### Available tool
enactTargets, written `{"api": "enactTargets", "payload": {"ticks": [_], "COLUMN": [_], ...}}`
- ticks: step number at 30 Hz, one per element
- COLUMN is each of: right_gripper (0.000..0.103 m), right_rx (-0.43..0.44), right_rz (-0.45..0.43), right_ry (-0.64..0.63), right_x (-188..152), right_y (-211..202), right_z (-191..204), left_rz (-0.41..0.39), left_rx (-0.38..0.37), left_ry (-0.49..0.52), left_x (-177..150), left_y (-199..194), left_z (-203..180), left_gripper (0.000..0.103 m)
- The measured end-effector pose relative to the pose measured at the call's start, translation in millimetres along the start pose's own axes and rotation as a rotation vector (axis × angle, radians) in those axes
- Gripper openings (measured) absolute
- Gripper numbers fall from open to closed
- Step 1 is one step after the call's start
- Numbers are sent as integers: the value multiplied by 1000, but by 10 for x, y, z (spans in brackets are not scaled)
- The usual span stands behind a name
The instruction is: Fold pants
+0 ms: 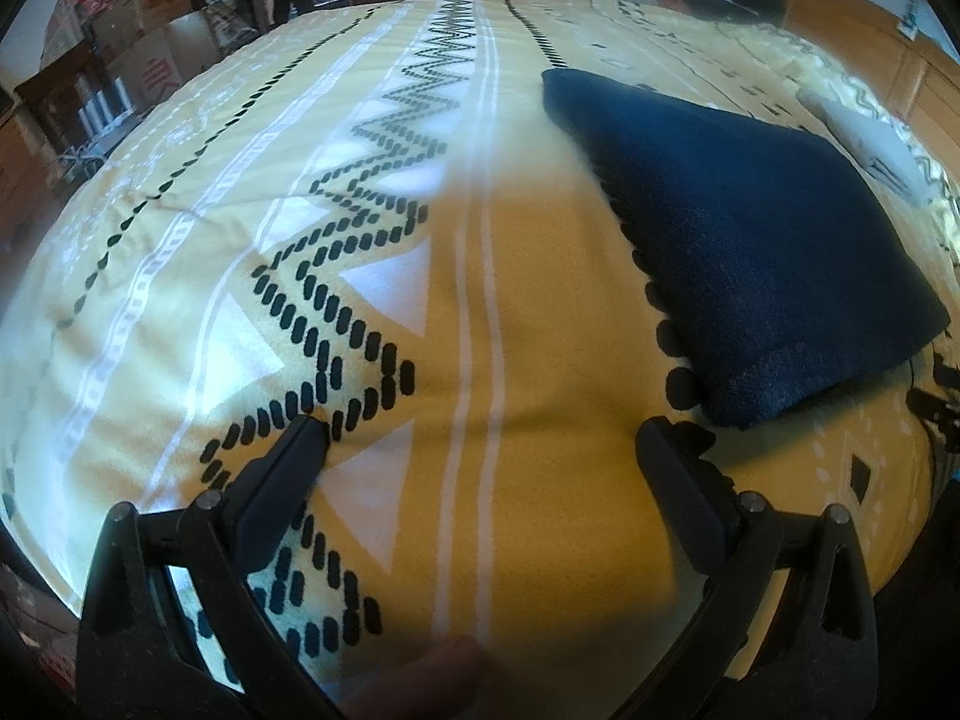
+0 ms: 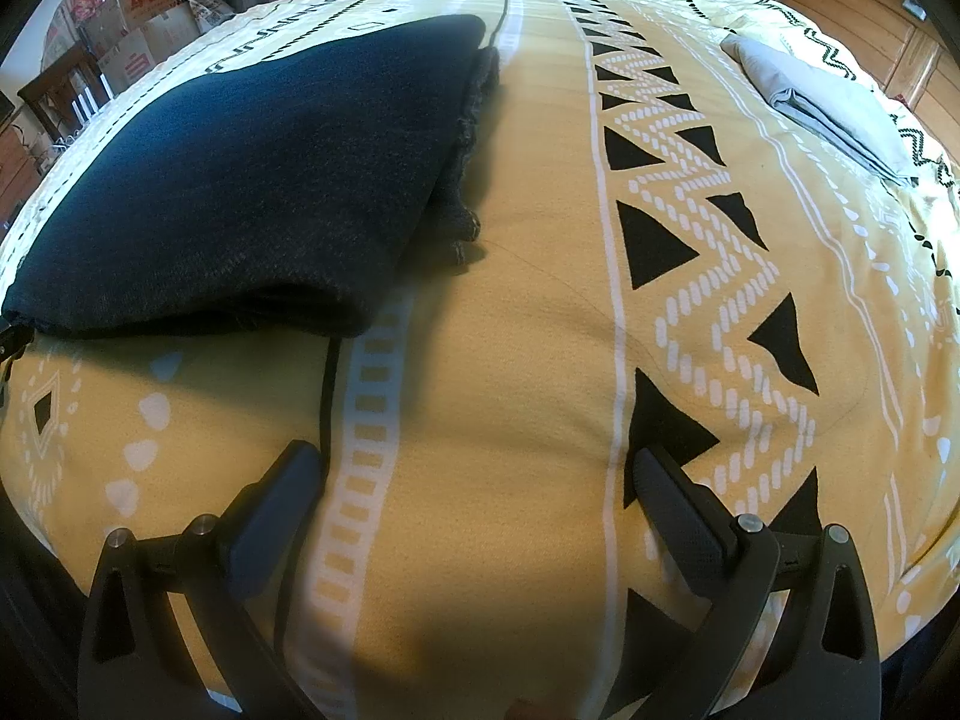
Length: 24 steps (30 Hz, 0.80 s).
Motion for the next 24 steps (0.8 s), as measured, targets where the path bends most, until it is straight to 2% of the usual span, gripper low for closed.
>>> {"api": "enactTargets", "payload": {"ticks": [24], "right_gripper": [103], "right_rx": [-1], "right_rz": [0], "right_ry": [-1], "right_x": [9], "right_y": [13], "right_z": [18], "left_rz": [-19], "left_rx": [-15], "left_ry": [-2], "left_x": [-1], "left_y": [-6], "left_z": [-10], "left_gripper": [103]}}
Point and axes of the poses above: each gripper's, at about its wrist camera, not at the fingertips, and y roughly the way its jaws point, z to its left, x to its top, the point moved 7 cm from there along y, roughly the way its jaws point, and after that the axes turned 13 degrees about x, right-handed, at the moved point
